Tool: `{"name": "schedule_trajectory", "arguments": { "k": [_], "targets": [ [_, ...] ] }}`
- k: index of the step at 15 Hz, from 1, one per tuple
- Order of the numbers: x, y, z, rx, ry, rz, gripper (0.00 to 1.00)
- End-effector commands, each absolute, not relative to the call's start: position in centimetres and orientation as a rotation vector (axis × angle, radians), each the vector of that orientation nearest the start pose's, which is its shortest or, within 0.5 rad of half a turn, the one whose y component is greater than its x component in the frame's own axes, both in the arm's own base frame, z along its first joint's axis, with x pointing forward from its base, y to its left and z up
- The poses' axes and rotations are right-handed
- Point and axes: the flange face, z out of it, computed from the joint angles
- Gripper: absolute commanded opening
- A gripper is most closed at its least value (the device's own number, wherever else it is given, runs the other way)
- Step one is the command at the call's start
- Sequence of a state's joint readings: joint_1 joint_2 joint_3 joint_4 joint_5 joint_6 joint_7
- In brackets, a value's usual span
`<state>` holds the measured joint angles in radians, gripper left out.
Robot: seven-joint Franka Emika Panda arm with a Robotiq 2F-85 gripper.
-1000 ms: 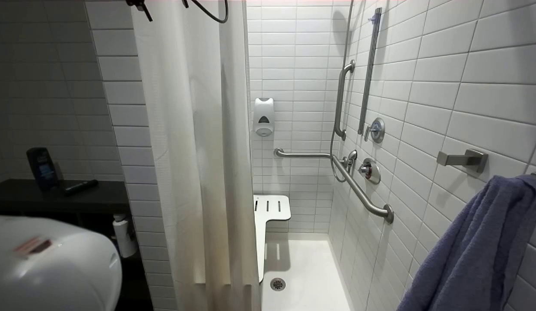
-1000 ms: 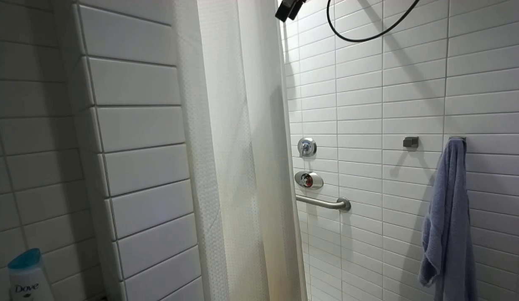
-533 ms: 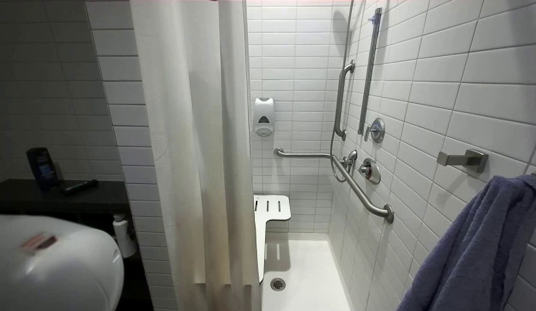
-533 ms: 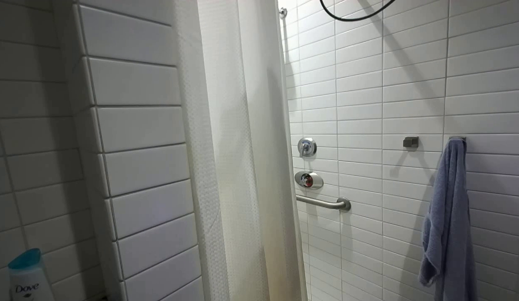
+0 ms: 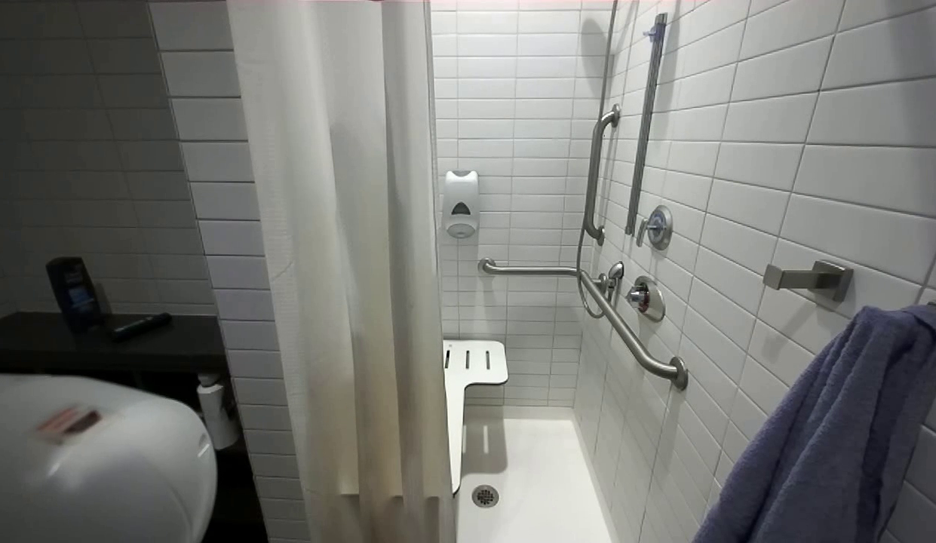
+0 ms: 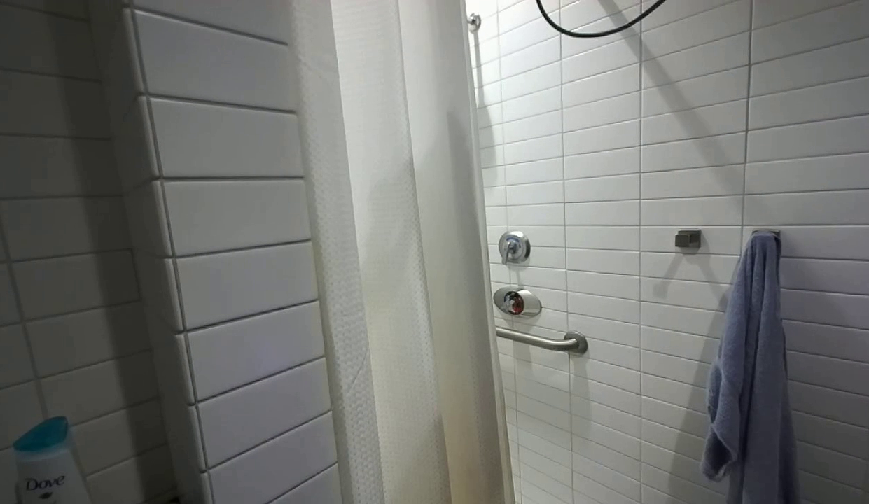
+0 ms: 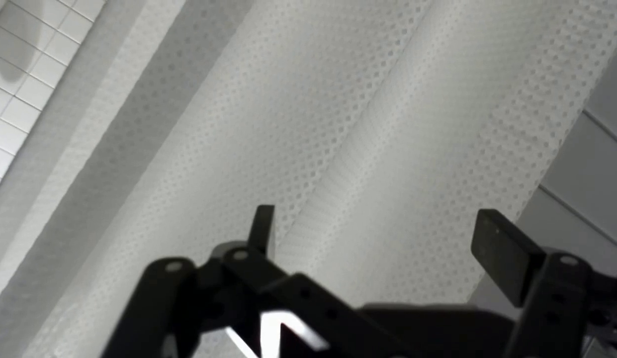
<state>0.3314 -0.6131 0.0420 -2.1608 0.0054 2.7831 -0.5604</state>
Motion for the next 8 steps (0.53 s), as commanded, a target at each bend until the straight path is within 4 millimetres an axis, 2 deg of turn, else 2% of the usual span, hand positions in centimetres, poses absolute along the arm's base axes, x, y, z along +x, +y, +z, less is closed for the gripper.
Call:
{"name": "schedule_trajectory", "arguments": {
  "k": [1, 6, 8],
  "targets": [
    [36.64, 14.39, 78.11, -2.405, -1.17, -1.909, 1.0],
    [36.7, 13.41, 78.5, -2.473, -0.983, -1.941, 1.0],
    [37.0, 13.92, 78.79, -2.497, -0.874, -1.935, 1.0]
  ]
}}
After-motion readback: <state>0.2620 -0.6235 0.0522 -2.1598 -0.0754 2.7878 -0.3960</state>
